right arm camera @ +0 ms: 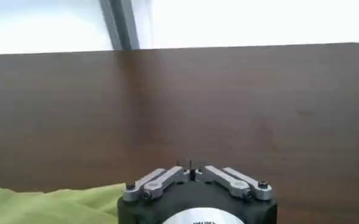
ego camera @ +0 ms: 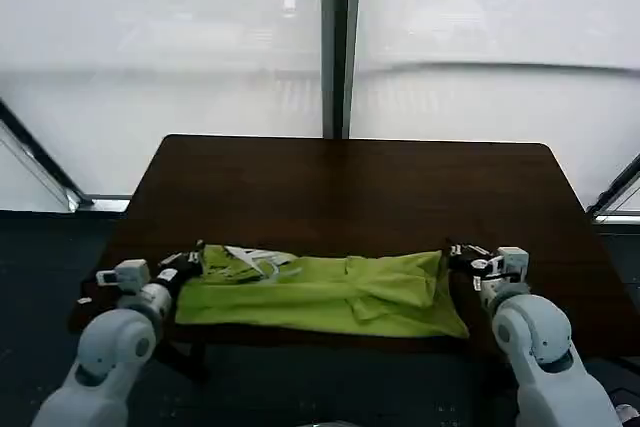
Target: Fold and organize the clothes.
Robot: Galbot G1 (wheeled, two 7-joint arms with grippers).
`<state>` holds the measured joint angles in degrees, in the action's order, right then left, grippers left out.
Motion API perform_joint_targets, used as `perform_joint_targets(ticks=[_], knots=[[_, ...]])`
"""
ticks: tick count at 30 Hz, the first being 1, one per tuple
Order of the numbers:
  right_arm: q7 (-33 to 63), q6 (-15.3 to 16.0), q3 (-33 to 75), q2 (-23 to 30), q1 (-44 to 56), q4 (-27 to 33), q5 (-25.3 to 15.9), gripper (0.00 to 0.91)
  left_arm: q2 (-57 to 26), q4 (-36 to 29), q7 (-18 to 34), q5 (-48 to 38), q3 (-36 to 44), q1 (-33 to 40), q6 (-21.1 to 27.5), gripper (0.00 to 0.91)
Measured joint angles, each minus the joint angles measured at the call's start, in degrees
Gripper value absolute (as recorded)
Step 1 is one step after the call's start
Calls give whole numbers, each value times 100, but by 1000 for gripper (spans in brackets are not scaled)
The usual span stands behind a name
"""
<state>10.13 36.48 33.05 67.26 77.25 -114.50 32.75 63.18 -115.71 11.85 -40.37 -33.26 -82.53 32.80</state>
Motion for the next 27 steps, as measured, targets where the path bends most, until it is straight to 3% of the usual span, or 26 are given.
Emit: perform_joint_targets(ticks=[8, 9, 10, 11, 20, 22, 24, 25, 27], knots=[[-209, 91, 60, 19, 195, -172, 229, 0, 17, 121, 22, -4, -27, 99, -51, 0], [-242, 116, 51, 19, 221, -210, 247, 127, 17, 121, 19, -3, -28, 92, -55, 0], [-258, 148, 36, 19, 250, -258, 251, 575, 17, 121, 17, -1, -29, 83, -57, 0], [-263, 169, 17, 24, 272, -296, 252, 878, 19, 119, 14, 0, -29, 78, -59, 0], [-236, 281, -93, 101, 382, -282, 151, 868, 33, 101, -1, 14, -23, 57, -61, 0], [-237, 280, -92, 105, 398, -279, 151, 741, 38, 90, -4, 19, -19, 49, -60, 0], [-237, 277, -90, 107, 401, -271, 151, 527, 39, 88, -8, 22, -19, 41, -59, 0], [-237, 276, -89, 108, 401, -268, 151, 478, 40, 87, -9, 25, -19, 36, -59, 0], [-237, 267, -87, 109, 395, -259, 150, 49, 43, 88, -14, 29, -20, 27, -61, 0]])
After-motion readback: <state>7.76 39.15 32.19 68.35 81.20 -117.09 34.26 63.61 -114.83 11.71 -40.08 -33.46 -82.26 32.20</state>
